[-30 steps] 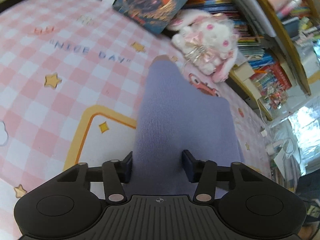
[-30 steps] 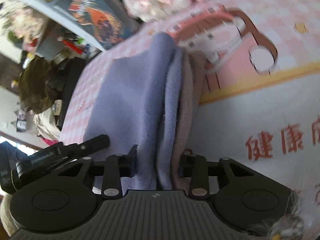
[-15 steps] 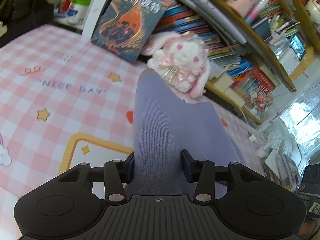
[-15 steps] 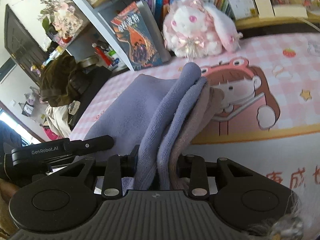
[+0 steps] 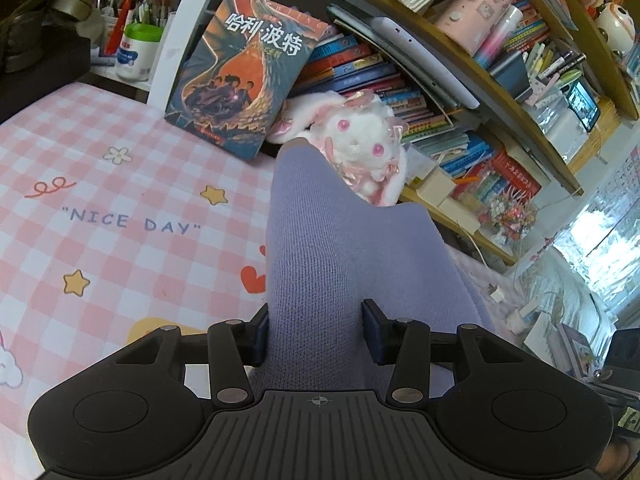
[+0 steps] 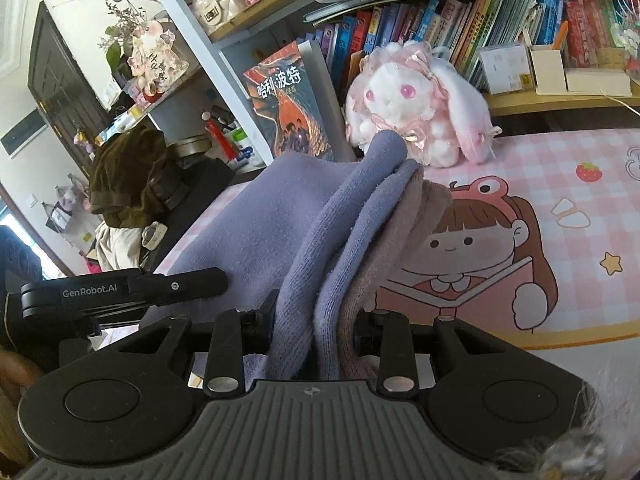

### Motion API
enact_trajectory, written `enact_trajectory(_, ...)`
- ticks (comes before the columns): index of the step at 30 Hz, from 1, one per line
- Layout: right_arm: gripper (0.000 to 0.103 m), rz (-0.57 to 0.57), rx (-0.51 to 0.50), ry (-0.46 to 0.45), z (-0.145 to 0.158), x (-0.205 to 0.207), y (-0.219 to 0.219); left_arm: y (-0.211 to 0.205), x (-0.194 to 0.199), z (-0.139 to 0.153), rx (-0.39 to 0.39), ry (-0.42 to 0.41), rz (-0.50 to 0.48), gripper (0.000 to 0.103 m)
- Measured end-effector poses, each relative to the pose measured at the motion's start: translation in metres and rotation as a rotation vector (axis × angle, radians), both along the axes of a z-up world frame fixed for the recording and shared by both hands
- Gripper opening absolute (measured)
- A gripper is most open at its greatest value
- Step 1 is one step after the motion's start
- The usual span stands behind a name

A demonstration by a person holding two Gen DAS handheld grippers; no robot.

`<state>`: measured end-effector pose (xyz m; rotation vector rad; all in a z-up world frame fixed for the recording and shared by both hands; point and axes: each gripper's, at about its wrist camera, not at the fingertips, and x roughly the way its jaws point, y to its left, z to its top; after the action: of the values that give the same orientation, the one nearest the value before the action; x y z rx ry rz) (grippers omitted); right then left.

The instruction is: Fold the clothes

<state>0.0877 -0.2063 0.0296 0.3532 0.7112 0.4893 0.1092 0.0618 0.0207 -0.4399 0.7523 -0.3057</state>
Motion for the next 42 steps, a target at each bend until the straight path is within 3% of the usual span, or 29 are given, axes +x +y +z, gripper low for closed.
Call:
enact_trajectory(9, 0.029, -0.021, -0.034, -0.014, 0.002, 0.022, 0.031, 0.032, 0.030, -0.002, -0.009, -0.003, -0.030, 0.044)
enact_trajectory(19, 0.029, 0.020, -0.105, -0.043, -0.002, 0.076, 0.085, 0.080, 0.079, -0.014, -0.018, -0.014, -0.018, 0.044)
enact_trajectory(30, 0.030, 0.040, -0.123, -0.091, -0.020, 0.139, 0.112, 0.112, 0.131, -0.046, -0.099, -0.022, 0.028, 0.045)
enact_trajectory(34, 0.034, -0.047, -0.083, 0.078, -0.060, 0.162, 0.107, 0.108, 0.149, -0.078, -0.066, 0.105, 0.018, 0.051)
enact_trajectory(38, 0.046, -0.153, 0.030, 0.171, -0.080, 0.160, 0.091, 0.113, 0.146, -0.077, -0.081, 0.103, 0.013, 0.051)
enact_trajectory(42, 0.050, -0.185, 0.053, 0.208, -0.076, 0.151, 0.080, 0.118, 0.140, -0.071, -0.065, 0.092, 0.015, 0.051)
